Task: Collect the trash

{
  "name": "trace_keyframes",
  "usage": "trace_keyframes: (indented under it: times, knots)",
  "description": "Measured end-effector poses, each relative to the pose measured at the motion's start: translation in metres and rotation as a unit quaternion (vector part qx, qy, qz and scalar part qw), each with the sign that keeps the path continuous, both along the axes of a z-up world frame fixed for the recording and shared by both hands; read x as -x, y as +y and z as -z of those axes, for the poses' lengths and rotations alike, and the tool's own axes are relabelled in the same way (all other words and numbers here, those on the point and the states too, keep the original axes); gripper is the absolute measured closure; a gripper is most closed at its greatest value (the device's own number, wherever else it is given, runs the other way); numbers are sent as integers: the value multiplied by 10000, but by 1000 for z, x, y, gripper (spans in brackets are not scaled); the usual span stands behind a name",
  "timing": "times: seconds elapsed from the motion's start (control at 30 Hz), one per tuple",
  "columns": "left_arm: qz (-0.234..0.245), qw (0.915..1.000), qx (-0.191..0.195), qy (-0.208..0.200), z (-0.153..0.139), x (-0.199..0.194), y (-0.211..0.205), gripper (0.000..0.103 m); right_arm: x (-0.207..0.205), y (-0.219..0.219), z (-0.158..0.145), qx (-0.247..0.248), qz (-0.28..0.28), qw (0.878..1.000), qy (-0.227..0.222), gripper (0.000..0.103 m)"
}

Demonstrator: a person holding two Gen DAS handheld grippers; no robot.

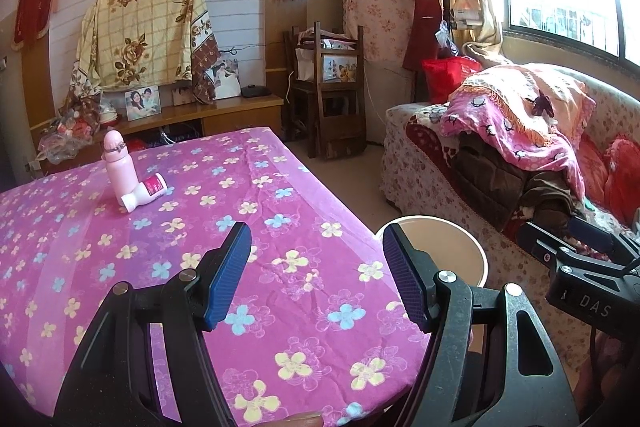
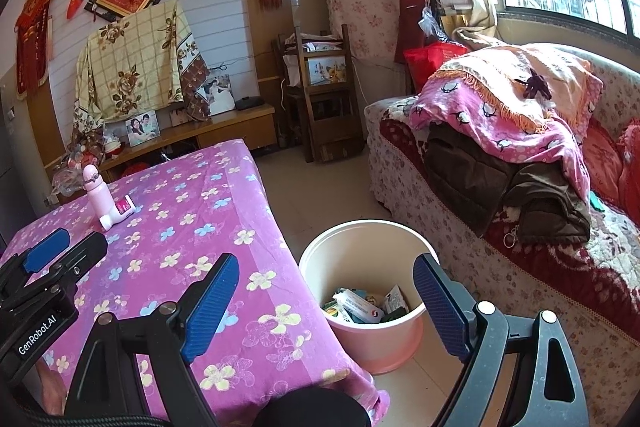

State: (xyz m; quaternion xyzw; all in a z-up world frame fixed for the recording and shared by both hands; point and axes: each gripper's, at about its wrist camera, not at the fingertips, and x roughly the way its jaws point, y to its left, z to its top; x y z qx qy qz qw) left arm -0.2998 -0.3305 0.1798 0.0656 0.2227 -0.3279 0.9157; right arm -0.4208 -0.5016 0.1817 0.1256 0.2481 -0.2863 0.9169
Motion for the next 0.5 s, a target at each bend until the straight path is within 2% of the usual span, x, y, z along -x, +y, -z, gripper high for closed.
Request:
trace_keyframes:
  times: [0.5]
  knots:
    - [-32, 9999, -122, 22, 6, 1, -1, 36, 0, -3, 7, -104, 14, 9999, 50, 16]
